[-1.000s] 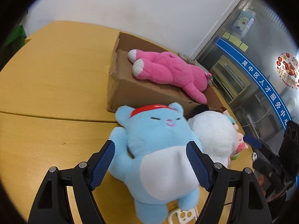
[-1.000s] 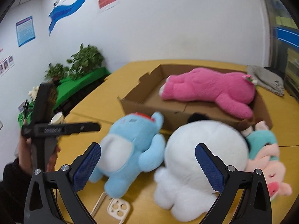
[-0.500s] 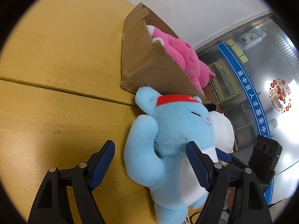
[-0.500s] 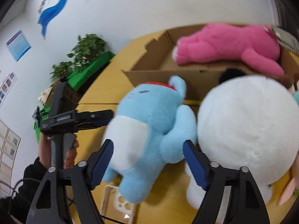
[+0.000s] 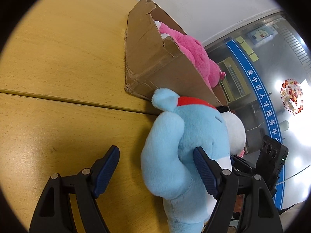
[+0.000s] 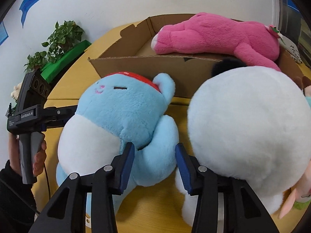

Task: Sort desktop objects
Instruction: 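Move the left tool to the light-blue cat plush beside the box, then grasp the light-blue cat with the left gripper and lift it over the box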

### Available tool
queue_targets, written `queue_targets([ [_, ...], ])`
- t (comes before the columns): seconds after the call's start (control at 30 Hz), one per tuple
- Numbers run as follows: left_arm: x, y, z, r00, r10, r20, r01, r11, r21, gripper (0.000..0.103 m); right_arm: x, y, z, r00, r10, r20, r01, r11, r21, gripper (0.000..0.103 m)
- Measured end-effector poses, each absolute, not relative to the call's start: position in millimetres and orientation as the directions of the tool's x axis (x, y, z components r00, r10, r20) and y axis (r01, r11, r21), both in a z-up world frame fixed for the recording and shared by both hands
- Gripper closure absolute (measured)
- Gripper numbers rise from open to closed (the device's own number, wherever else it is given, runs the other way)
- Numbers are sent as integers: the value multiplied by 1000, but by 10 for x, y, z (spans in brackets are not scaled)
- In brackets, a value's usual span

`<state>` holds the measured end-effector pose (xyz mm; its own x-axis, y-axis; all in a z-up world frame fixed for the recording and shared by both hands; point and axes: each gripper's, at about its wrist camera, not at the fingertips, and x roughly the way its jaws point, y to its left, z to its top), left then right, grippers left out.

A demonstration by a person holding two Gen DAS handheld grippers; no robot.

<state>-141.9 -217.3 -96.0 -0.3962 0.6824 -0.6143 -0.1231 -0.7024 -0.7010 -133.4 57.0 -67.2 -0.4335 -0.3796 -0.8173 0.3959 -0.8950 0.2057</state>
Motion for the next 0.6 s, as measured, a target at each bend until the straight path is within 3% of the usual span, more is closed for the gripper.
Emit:
queue_targets([
  [0.1, -1372, -2209, -936, -408, 644, -647, -103, -736, -669, 27, -1300, 536, -678, -414, -407, -814, 415, -881, 229, 66],
  [0.23, -1240, -2265, -895, -420, 566, -709, -81, -802, -592, 37, -1266, 484, -672, -400, -439, -805, 445, -861, 248, 68],
  [0.33, -1150, -2294, -867, -417, 508, -754, -79, -846, -527, 37, -1295, 462, -690, -410, -414, -813, 439, -871, 222, 62],
  [0.4, -1119, -2281, -831, -417, 469, -779, -74, -871, -485, 37, -1294, 486, -696, -417, -400, -816, 423, -880, 215, 43],
  [0.5, -1133, -2269, -793, -429, 445, -786, -74, -884, -461, 37, -1287, 442, -715, -411, -381, -828, 425, -884, 197, 41],
  [0.53, -1150, -2265, -790, -434, 430, -792, -66, -892, -448, 37, -1289, 411, -735, -400, -383, -833, 430, -881, 198, 41],
  [0.6, -1166, -2247, -781, -443, 402, -801, -55, -904, -424, 37, -1324, 350, -808, -351, -422, -836, 446, -860, 247, 62],
])
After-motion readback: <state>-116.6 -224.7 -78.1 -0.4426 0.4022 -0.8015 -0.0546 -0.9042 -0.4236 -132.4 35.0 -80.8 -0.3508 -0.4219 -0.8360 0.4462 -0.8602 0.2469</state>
